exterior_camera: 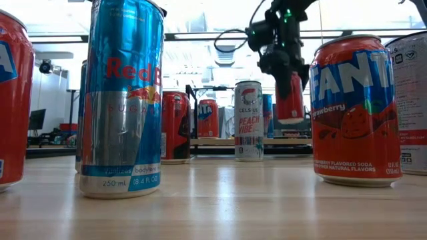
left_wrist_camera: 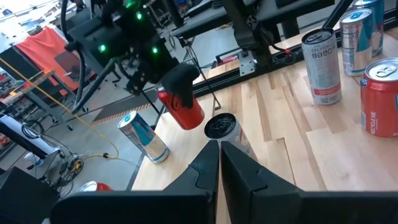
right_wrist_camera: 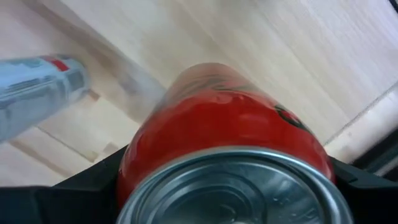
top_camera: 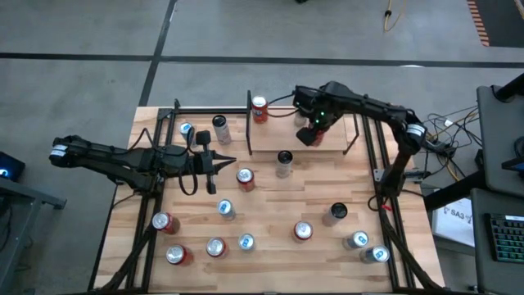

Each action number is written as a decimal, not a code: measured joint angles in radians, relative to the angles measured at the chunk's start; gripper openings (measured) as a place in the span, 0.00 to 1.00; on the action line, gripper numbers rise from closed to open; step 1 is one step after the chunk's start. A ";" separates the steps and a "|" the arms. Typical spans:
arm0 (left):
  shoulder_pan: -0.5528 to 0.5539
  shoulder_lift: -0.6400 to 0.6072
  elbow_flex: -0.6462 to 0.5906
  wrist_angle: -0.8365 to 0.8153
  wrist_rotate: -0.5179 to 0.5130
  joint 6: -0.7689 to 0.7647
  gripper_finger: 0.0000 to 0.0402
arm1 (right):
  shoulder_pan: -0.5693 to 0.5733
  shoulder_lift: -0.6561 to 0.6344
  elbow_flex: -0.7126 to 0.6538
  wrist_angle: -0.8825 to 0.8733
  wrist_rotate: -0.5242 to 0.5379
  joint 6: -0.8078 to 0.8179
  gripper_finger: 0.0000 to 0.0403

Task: Place canned beverage on shelf
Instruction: Put the dark red soda can on the shelf

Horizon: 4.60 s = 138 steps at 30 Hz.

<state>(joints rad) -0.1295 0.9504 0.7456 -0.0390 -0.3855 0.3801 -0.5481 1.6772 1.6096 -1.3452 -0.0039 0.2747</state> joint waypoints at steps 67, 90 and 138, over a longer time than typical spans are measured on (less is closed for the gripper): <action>0.000 0.000 0.000 -0.009 -0.001 0.003 0.00 | 0.075 -0.006 0.254 0.054 0.082 0.139 0.76; 0.000 0.000 0.000 -0.015 0.000 0.000 0.00 | 0.207 0.100 0.080 0.068 0.318 0.238 0.02; 0.000 0.000 0.000 -0.022 0.000 0.000 0.00 | 0.192 0.003 0.052 -0.011 0.505 0.249 0.02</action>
<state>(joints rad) -0.1291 0.9501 0.7456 -0.0612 -0.3859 0.3798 -0.3561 1.6802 1.6614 -1.3561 0.5007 0.5240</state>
